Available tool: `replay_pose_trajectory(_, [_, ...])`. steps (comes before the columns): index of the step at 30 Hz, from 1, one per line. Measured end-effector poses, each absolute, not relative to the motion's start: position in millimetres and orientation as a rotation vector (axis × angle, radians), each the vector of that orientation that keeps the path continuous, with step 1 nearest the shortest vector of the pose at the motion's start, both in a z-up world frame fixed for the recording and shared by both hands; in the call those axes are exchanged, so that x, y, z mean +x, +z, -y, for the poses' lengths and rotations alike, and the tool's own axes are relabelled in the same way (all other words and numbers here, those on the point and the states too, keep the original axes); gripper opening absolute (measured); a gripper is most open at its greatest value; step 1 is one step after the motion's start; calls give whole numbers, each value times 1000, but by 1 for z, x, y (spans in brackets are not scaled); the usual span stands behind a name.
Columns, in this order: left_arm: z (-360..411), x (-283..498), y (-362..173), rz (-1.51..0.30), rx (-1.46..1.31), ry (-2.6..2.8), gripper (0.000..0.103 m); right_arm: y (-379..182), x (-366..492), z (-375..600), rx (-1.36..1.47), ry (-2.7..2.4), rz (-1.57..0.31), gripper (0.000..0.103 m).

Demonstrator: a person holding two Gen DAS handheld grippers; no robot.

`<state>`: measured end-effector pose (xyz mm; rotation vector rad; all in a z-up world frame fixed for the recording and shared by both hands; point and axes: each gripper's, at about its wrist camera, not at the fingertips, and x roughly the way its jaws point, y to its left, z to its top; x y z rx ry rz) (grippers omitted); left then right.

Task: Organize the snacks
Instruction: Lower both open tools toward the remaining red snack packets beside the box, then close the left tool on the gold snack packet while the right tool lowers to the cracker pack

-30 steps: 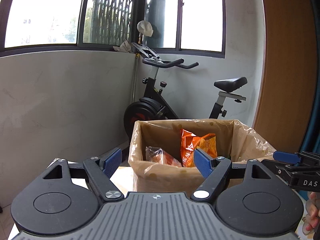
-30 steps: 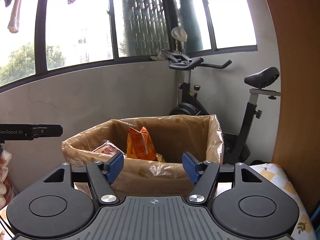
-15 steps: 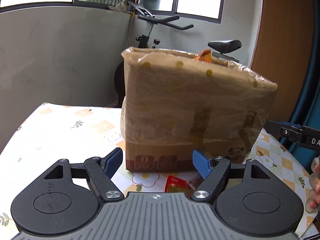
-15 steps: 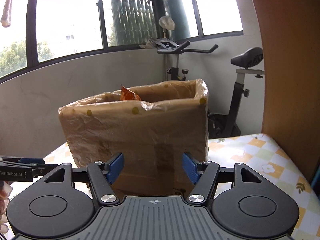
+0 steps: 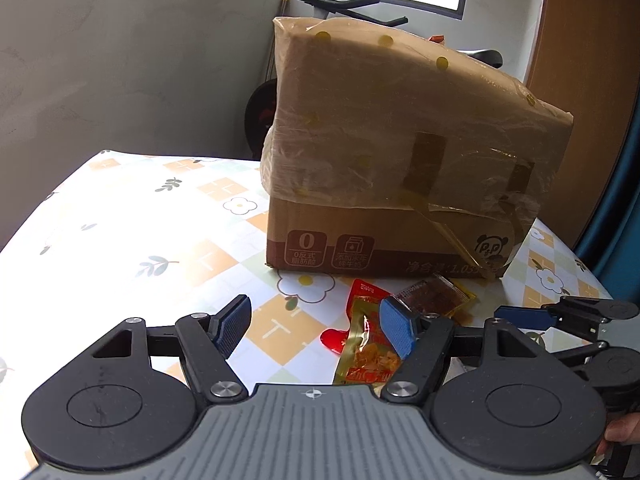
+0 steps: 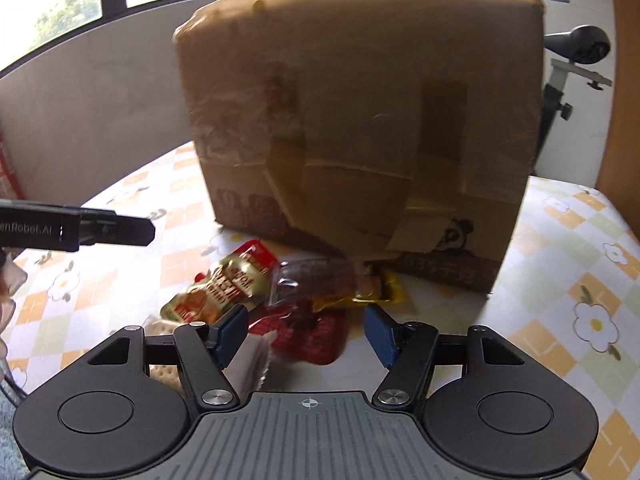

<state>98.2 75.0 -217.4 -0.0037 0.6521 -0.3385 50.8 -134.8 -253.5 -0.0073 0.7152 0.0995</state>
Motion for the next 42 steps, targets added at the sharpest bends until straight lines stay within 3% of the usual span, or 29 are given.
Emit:
replay_pose_trajectory(15, [-98, 65, -226, -663, -92, -236, 74, -261, 71, 80, -168, 374, -796, 66])
replay_pose_trajectory(21, [-99, 60, -229, -667, -93, -231, 74, -261, 65, 77, -232, 402, -804, 79])
replay_pose_trajectory(37, [-99, 62, -233, -677, -98, -211, 70, -274, 65, 67, -337, 444, -823, 82])
replay_pose_trajectory(40, [-99, 62, -233, -677, -99, -207, 70, -275, 66, 72, -286, 439, -834, 80])
replay_pose_trajectory(42, [-99, 62, -233, -676, -99, -207, 70, -273, 66, 75, -254, 439, -838, 68])
